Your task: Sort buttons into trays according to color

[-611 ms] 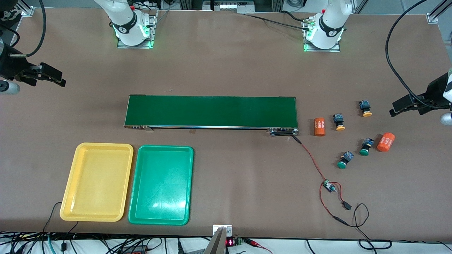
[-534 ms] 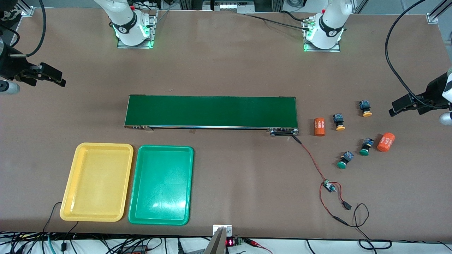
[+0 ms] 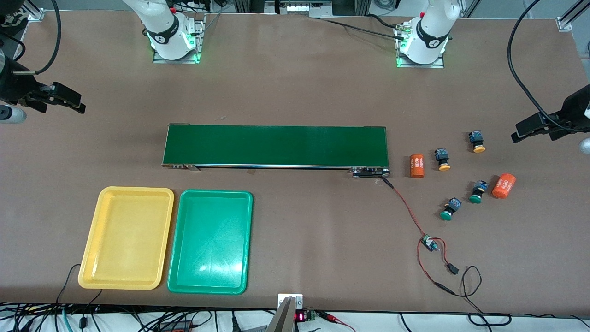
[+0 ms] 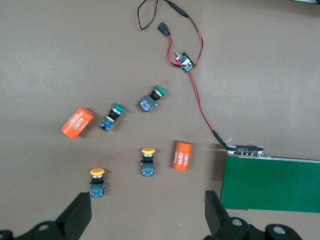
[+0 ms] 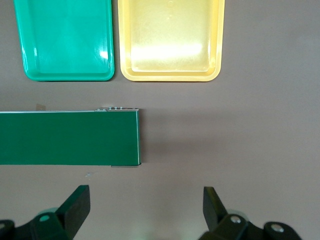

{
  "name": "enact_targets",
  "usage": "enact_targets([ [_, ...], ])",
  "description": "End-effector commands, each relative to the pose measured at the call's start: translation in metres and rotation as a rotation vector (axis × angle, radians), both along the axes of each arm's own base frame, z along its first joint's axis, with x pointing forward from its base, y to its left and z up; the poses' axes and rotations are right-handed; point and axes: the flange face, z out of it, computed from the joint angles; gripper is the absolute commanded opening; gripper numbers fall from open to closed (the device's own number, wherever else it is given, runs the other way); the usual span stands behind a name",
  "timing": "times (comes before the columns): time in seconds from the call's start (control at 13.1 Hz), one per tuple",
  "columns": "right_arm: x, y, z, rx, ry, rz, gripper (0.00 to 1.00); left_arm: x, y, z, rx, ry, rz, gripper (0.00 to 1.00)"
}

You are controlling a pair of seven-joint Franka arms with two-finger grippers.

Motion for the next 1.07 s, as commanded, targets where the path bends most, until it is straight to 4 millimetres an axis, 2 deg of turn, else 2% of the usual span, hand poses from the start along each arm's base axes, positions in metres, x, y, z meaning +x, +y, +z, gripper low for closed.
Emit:
enact_targets([
  [0.0,0.0,0.002,0.004,-0.013,-0.005,-0.006,1.0,-0.001,0.002,0.012,0.022,-0.01,0.002,1.0],
  [0.38,-0.001,0.003,0.003,-0.012,-0.004,-0.007,1.0,0.001,-0.004,0.009,0.05,-0.013,-0.012,1.0],
  [0.61,0.0,0.003,0.004,-0.012,-0.005,-0.007,1.0,-0.014,-0.005,0.004,0.052,0.008,-0.016,1.0],
  [0.84,-0.001,0.002,0.003,-0.013,-0.002,-0.008,1.0,-0.011,-0.007,0.001,0.049,0.005,-0.017,1.0],
  [0.99,-0.001,0.003,0.003,-0.014,-0.003,-0.009,1.0,0.002,-0.008,-0.023,0.051,0.025,-0.022,1.0],
])
